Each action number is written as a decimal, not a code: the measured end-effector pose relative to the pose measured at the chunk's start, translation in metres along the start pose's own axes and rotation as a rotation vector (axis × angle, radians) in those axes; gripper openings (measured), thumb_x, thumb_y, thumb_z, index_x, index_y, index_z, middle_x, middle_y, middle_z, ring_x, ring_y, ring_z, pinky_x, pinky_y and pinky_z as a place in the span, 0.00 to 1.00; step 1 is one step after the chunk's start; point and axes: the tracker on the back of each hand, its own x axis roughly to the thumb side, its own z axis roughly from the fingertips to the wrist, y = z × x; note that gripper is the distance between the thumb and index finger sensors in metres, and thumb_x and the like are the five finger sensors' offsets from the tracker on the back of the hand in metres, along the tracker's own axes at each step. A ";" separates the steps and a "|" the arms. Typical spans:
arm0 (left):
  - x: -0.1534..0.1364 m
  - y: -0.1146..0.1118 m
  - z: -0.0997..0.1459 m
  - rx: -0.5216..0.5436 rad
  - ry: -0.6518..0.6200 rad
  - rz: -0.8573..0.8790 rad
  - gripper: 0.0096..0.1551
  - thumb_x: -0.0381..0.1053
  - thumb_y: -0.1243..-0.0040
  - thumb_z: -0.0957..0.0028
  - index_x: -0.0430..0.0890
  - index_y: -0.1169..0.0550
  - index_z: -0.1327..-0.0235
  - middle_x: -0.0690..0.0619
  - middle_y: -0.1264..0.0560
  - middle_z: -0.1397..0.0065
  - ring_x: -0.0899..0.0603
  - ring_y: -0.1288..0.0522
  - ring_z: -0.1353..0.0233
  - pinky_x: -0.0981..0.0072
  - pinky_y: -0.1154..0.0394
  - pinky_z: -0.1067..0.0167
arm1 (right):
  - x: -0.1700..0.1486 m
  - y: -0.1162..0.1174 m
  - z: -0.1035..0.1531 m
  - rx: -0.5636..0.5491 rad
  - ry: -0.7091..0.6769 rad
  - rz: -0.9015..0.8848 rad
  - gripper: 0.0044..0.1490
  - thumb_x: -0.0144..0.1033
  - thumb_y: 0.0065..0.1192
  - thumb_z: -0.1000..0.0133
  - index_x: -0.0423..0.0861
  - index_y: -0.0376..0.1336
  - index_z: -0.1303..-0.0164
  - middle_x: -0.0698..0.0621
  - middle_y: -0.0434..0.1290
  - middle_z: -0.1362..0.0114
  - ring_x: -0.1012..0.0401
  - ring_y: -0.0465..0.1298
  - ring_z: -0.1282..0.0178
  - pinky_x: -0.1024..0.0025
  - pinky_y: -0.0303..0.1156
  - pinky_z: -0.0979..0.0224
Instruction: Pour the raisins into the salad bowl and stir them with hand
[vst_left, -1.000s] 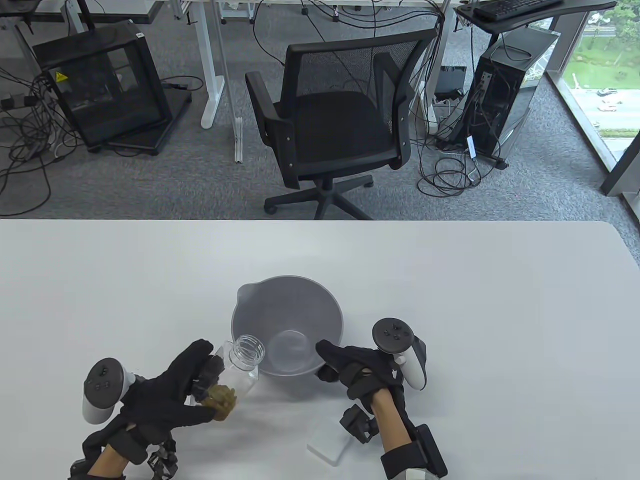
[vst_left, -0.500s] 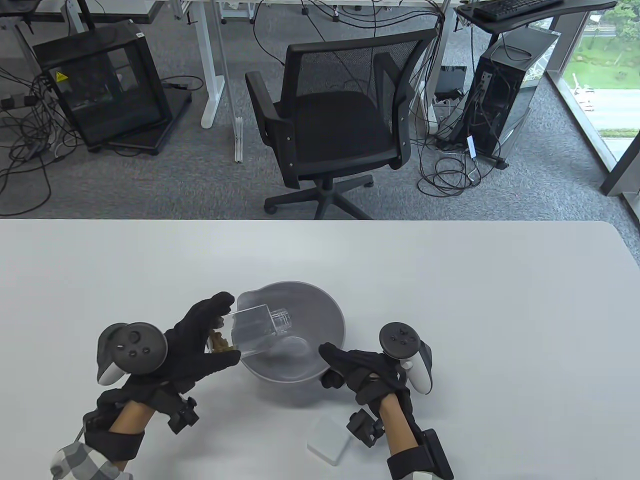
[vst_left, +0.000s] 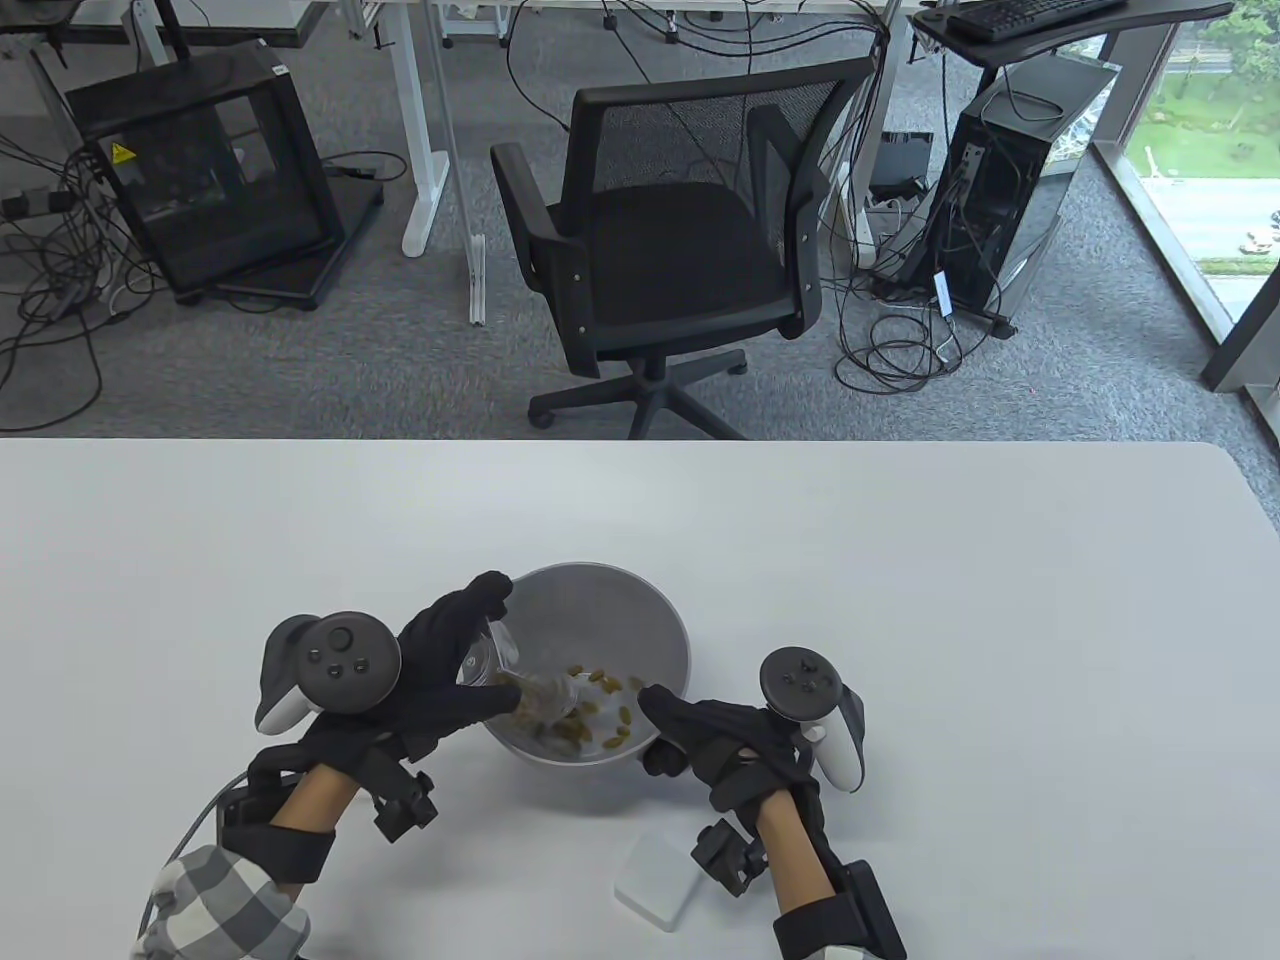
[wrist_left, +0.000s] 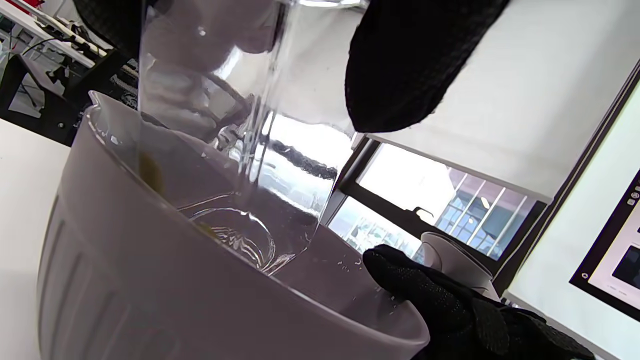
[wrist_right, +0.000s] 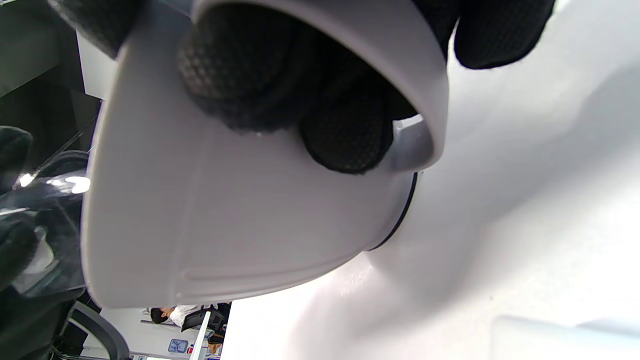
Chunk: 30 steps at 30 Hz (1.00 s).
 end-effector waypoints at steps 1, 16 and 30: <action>0.002 0.001 -0.002 0.006 -0.009 0.003 0.59 0.51 0.22 0.49 0.42 0.49 0.16 0.29 0.38 0.20 0.24 0.31 0.29 0.27 0.33 0.33 | 0.000 0.000 0.000 -0.001 0.000 0.000 0.41 0.68 0.49 0.39 0.40 0.74 0.75 0.42 0.81 0.48 0.45 0.71 0.33 0.35 0.62 0.31; 0.051 -0.042 -0.077 -0.458 -0.048 -0.422 0.57 0.55 0.23 0.50 0.42 0.45 0.17 0.33 0.33 0.20 0.26 0.26 0.31 0.31 0.28 0.37 | -0.001 0.001 0.001 -0.001 0.003 -0.004 0.41 0.68 0.49 0.39 0.40 0.74 0.74 0.42 0.81 0.47 0.45 0.71 0.32 0.35 0.61 0.31; 0.029 -0.011 -0.051 -0.299 0.032 -0.306 0.55 0.55 0.26 0.47 0.41 0.45 0.16 0.31 0.37 0.19 0.25 0.27 0.31 0.30 0.28 0.36 | -0.002 0.001 0.000 0.003 0.003 -0.008 0.41 0.68 0.49 0.39 0.41 0.74 0.74 0.42 0.81 0.47 0.45 0.70 0.32 0.35 0.61 0.31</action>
